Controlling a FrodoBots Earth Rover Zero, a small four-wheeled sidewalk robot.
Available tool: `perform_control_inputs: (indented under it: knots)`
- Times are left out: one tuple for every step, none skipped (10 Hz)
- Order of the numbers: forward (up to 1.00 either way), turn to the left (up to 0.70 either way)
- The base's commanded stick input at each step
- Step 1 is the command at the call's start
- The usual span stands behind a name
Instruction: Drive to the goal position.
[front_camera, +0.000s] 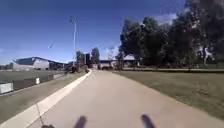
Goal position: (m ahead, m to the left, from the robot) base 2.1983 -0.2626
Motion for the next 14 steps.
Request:
perform_control_inputs:
  knots:
    - [1.00, 0.00]
    - [1.00, 0.00]
    - [1.00, 0.00]
    - [1.00, 0.00]
    - [1.00, 0.00]
    - [1.00, -0.34]
    - [1.00, -0.34]
    - [1.00, -0.26]
    - [1.00, -0.18]
    - [1.00, -0.11]
    - [1.00, -0.03]
    - [1.00, 0.00]
    - [1.00, 0.00]
    - [1.00, 0.00]
